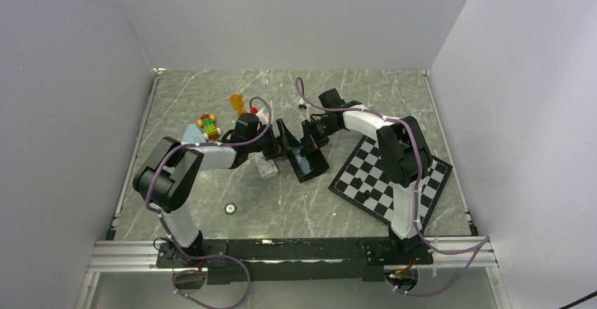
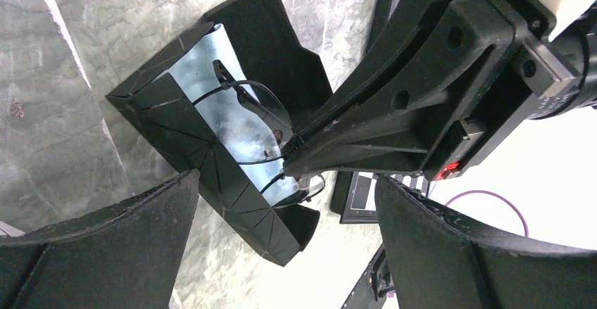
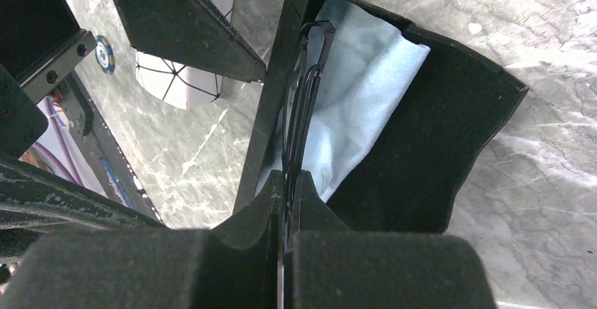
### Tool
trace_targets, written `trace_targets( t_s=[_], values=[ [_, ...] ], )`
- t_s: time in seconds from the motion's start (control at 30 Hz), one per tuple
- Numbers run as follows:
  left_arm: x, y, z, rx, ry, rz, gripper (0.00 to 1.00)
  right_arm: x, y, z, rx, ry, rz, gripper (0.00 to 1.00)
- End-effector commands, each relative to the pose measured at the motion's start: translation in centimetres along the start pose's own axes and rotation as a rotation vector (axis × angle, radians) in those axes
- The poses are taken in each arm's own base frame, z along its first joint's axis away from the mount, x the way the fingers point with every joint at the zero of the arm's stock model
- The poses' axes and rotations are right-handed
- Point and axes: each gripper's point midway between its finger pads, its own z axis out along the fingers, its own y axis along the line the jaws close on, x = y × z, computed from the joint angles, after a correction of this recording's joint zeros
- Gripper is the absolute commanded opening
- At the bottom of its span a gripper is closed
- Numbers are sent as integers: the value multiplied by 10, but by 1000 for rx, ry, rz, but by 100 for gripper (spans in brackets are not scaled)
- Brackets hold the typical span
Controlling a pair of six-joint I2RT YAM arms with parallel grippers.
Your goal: Organize the sunglasses
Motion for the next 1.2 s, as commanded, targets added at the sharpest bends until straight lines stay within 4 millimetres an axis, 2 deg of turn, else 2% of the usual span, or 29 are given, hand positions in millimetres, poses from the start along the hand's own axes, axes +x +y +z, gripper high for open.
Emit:
trace_targets(
  t_s=[0.0,0.47,0.7,0.93,1.17],
  values=[
    [-8,-9,7,28,-21,19,99,-3,0,7,-53,-17,-11,0],
    [-1,-12,6,33,-12,13,99,-4,-9,20,-47,-42,50,1],
    [2,-15,5,35,-10,14,99,-3,-16,28,-36,-67,58,8],
    [3,-18,1,37,-20,13,99,-4,-29,28,32,-91,85,21],
    [2,-20,-1,37,-29,18,99,-12,-27,15,78,-122,79,30]
  ],
)
